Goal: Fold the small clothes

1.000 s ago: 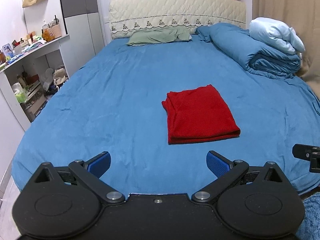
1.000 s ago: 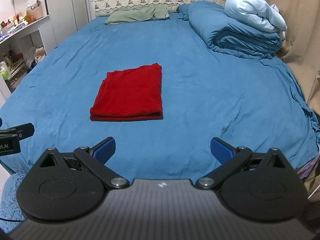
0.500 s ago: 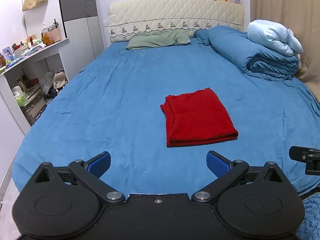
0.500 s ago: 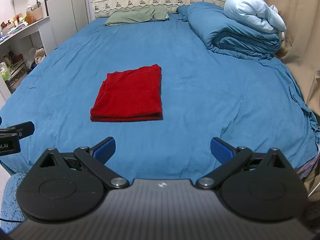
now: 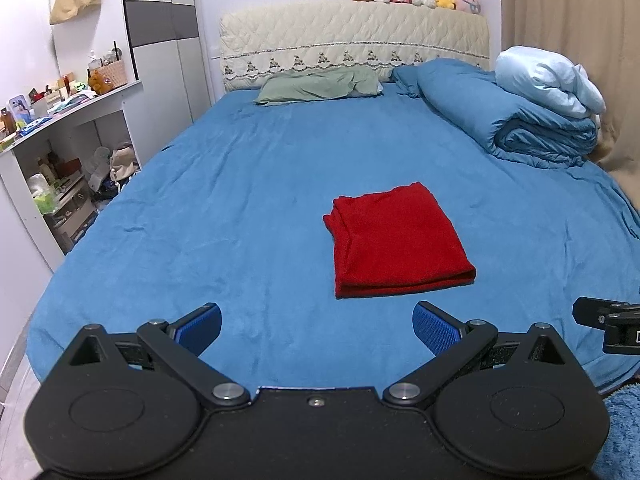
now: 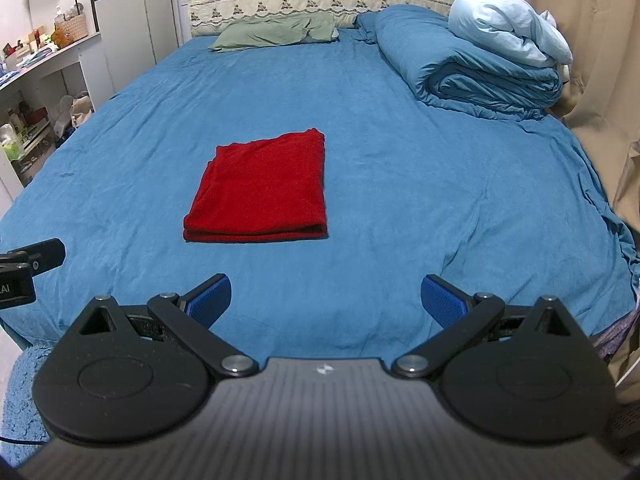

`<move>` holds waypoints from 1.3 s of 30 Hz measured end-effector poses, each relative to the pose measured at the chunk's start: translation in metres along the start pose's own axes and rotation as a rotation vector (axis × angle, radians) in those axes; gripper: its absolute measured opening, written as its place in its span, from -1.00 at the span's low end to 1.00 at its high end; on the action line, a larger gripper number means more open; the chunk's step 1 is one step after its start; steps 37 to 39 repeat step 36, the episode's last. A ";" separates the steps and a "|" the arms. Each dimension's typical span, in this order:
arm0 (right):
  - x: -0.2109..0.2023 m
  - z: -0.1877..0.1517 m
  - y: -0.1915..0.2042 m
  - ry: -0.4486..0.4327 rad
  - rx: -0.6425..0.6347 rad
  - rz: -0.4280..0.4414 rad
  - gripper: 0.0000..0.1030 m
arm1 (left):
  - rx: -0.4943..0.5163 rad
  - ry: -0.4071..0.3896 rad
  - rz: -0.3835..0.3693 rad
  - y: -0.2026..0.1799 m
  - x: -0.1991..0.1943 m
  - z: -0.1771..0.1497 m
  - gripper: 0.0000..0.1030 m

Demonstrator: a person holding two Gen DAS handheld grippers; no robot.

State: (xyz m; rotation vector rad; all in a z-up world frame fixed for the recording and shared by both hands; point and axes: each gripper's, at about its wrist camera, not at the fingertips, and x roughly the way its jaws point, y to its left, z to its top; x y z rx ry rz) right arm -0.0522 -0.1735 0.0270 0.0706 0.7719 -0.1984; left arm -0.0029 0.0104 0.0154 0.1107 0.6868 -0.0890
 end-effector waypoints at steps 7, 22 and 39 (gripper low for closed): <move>-0.004 -0.001 -0.001 -0.003 -0.002 0.002 1.00 | -0.008 -0.011 0.000 0.001 -0.004 0.000 1.00; -0.015 -0.004 0.006 -0.018 -0.005 -0.007 1.00 | -0.016 -0.027 -0.003 0.004 -0.013 -0.002 1.00; -0.025 -0.003 0.013 -0.037 -0.005 0.000 1.00 | -0.006 -0.070 0.015 0.009 -0.022 -0.005 1.00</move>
